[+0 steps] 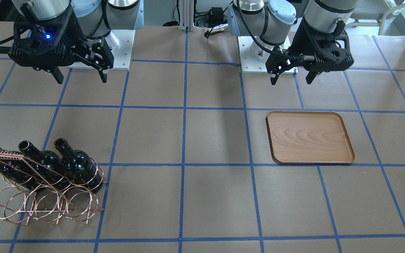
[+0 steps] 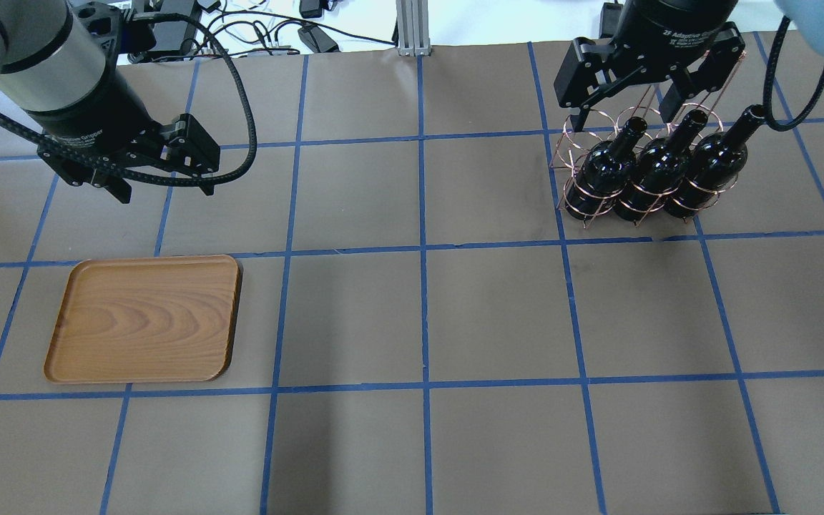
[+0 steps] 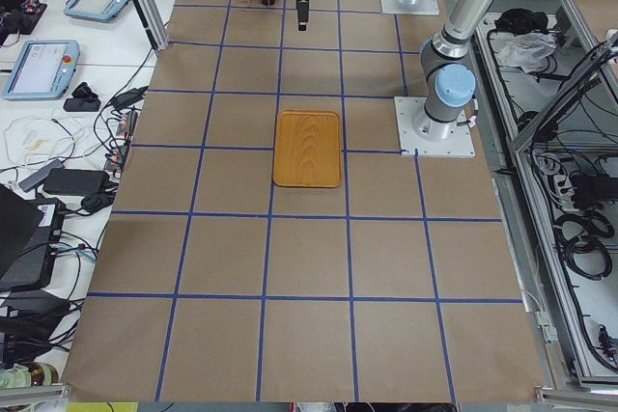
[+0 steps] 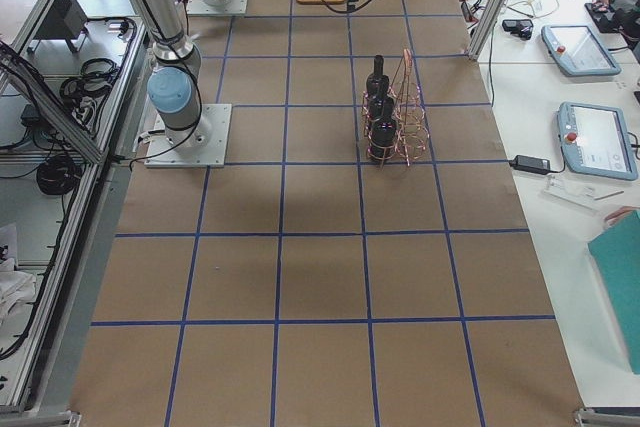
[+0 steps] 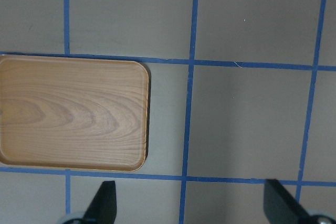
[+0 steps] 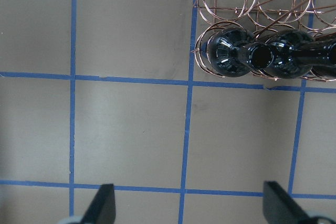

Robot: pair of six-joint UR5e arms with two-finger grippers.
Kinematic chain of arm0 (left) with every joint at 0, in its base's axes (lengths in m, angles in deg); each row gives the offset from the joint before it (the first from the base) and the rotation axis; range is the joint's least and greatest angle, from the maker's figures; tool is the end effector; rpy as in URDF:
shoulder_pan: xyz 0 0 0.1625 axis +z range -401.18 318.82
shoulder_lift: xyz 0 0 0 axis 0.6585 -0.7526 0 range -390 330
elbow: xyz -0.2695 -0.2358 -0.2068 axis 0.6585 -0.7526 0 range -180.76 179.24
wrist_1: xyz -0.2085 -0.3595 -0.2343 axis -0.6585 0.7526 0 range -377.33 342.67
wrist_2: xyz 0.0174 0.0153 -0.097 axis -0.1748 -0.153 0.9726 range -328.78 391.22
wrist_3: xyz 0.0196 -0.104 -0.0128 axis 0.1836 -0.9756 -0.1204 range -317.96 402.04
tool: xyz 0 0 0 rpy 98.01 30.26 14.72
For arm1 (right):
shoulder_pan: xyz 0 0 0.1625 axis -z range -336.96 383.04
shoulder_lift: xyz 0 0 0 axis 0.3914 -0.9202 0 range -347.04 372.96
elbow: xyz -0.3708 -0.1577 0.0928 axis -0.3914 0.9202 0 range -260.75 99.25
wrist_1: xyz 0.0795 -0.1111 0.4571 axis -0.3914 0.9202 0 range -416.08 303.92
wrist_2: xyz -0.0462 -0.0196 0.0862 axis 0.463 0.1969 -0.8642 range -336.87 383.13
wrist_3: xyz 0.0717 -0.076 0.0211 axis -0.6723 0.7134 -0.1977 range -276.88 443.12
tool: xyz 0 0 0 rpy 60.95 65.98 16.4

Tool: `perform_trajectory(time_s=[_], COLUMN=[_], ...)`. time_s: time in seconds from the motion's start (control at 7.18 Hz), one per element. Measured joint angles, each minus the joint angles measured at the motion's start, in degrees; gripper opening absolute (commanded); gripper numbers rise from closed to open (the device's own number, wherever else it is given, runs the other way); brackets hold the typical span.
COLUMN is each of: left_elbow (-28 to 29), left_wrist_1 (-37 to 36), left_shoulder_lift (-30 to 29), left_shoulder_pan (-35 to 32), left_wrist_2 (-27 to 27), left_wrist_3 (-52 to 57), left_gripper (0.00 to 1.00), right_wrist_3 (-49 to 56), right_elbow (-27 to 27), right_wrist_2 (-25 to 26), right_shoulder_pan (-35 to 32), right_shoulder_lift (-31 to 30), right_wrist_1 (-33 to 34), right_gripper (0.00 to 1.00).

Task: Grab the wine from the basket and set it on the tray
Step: 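Move the right gripper over the copper wine rack toward the bottles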

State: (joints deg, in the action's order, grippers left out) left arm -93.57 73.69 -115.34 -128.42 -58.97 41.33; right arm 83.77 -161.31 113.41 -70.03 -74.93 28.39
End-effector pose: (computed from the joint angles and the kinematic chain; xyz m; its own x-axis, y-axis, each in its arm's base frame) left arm -0.1074 -0.5312 0.4843 -0.9981 -0.0608 -0.0032 -0.0608 0.9980 -0.0144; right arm 0.1633 -0.5646 0.5308 -0.9979 -0.0647 0.0053 -0.0648 0.9974 -0.0315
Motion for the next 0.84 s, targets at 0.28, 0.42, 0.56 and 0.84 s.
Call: perform_trajectory(time_s=[0.28, 0.42, 0.56, 0.84], left_elbow=[0.00, 0.00, -0.03, -0.06], left_wrist_1=[-0.13, -0.08, -0.04, -0.09], left_shoulder_lift=[-0.01, -0.01, 0.01, 0.07], left_shoulder_pan=[-0.04, -0.04, -0.07, -0.11], left_wrist_2=[-0.08, -0.15, -0.20, -0.30], left_wrist_3=[0.01, 0.01, 0.02, 0.02], left_gripper=[1.00, 1.00, 1.00, 1.00], right_wrist_3=[0.13, 0.87, 2.23, 5.20], right_elbow=[-0.26, -0.37, -0.43, -0.49], right_wrist_2=[0.33, 1.19, 2.07, 2.79], right_shoulder_pan=[0.00, 0.09, 0.48, 3.96], right_shoulder_lift=[-0.06, -0.06, -0.04, 0.05], right_wrist_1=[0.00, 0.14, 0.42, 0.25], right_gripper=[1.00, 1.00, 1.00, 1.00])
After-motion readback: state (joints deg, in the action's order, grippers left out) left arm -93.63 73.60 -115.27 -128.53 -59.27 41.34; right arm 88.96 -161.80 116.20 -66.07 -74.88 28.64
